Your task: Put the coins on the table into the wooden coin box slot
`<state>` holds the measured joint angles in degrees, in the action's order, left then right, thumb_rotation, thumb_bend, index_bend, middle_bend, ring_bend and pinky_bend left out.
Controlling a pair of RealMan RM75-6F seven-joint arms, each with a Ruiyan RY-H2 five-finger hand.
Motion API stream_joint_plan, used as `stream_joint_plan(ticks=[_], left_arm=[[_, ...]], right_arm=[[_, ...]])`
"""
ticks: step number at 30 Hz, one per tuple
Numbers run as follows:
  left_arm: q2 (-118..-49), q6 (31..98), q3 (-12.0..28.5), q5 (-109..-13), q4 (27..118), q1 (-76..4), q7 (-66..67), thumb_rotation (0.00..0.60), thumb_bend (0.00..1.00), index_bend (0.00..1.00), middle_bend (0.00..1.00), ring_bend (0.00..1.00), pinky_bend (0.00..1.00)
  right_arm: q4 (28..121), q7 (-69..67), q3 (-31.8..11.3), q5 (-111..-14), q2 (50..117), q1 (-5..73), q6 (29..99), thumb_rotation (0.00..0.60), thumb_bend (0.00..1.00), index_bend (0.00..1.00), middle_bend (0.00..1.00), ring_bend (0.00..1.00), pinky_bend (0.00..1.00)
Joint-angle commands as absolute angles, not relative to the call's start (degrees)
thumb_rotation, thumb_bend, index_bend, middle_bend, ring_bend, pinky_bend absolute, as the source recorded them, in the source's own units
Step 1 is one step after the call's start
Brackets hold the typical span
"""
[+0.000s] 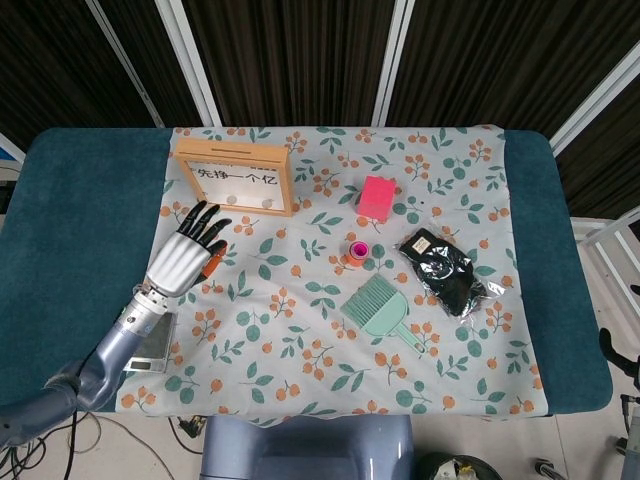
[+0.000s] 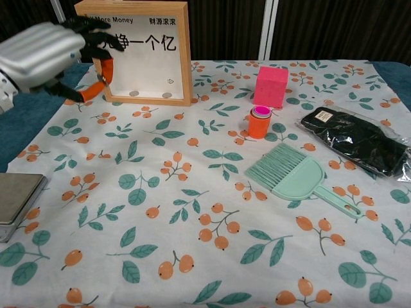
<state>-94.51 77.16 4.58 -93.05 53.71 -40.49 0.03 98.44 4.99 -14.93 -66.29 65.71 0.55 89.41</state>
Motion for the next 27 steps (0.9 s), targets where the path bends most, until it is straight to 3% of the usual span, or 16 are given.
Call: stream_joint_plan(ticks=[1,7,11,21,27], left_arm=[[-85.55,77.65,9.81,-93.36,66.49,-44.64,4.16,0.600,0.45,0.73,0.20,0.00,0.00],[-76.78,66.60,16.94,-86.51,77.22,-50.69,9.78,0.600,0.45,0.73,0.20,0.00,0.00],[-73.51,57.51,21.18,-79.21,79.17,-55.16,13.57,0.600,0.45,0.73,0.22,0.00,0.00],[-78.67,46.42,23.56,-66.61,66.09,-62.74,20.46,0.600,0.45,0.73,0.24,0.00,0.00],[-83.11,45.09,23.06,-63.57,58.76,-64.58,20.81,0.600,0.45,0.73,0.23,0.00,0.00]], right_arm=[[98.41,5.00,-14.97,-66.29,65.74,0.56,89.47,0.600,0.39,0.24,0.05,0.01,0.00],[98.51,5.13,-14.91,-66.23,65.80,0.55,89.46,0.600,0.39,0.24,0.05,0.01,0.00],[98.54,5.28,-14.94,-66.20,65.83,0.55,89.58,0.600,0.39,0.24,0.05,0.01,0.00],[98.56,5.15,-15.11,-66.00,65.75,0.52,89.63,0.600,0.39,0.24,0.05,0.01,0.00],[98.49,5.17,-15.18,-65.84,65.82,0.57,89.58,0.600,0.39,0.24,0.05,0.01,0.00]])
